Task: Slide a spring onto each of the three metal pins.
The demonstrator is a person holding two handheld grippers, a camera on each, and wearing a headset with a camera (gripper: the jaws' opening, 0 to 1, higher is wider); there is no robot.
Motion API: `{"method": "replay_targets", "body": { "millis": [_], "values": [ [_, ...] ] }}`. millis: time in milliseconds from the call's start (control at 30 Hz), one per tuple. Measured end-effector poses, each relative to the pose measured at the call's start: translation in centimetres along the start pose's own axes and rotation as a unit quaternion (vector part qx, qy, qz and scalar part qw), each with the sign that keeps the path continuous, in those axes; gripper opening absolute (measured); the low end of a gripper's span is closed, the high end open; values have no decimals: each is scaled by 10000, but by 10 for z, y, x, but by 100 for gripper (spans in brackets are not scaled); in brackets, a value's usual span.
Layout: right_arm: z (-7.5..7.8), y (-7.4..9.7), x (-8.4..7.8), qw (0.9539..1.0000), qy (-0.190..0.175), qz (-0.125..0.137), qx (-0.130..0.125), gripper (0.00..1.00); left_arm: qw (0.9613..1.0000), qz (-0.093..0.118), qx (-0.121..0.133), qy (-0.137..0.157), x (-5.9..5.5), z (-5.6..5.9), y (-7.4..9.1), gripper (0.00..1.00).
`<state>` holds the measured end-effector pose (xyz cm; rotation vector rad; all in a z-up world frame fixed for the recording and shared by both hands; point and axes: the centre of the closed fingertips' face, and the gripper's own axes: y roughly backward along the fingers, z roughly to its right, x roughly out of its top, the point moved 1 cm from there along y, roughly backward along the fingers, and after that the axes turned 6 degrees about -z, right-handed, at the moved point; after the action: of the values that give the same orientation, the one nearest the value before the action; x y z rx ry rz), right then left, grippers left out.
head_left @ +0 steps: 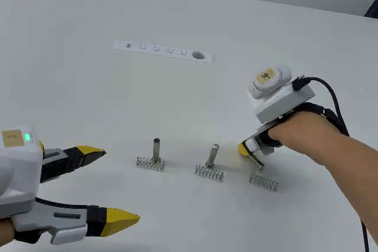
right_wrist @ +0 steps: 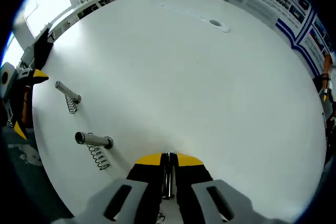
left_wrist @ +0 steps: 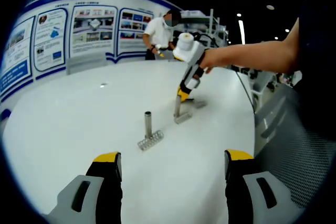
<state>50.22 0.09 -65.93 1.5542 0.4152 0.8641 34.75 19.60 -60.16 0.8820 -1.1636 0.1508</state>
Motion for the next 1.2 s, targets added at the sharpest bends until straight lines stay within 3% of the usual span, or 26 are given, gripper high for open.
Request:
{"method": "replay_targets", "body": {
  "millis": [233, 467, 633, 733, 833, 867, 933, 1200],
  "values": [
    [-1, 2, -4, 9995, 202, -246, -65, 10, 10000, -15, 16, 17, -1, -2, 1, 81],
    [-3, 3, -7, 9996, -12, -291, 33, 9, 10000, -26, -6, -3, 1, 0, -1, 81],
    [-9, 4, -7, 9988, 207, -416, -134, 8, 10000, -26, -25, -25, 3, 0, -4, 81],
    [-4, 4, -7, 9994, 138, -290, -159, 8, 10000, 26, -28, -74, 9, 2, -3, 81],
    [-1, 5, -8, 9999, -109, -18, 46, 8, 9999, 82, -18, -124, 12, 3, -1, 81],
    [0, 7, -11, 9999, -133, -33, 65, 8, 9999, 86, -14, -127, 13, 3, 0, 81],
    [1, 14, -9, 9996, -191, 210, 2, 8, 9999, 92, 3, -142, 13, 3, 2, 80],
    [-3, 39, -12, 9980, -204, 594, -43, 8, 9996, 149, 63, -246, 21, 2, 9, 80]
  ]
}}
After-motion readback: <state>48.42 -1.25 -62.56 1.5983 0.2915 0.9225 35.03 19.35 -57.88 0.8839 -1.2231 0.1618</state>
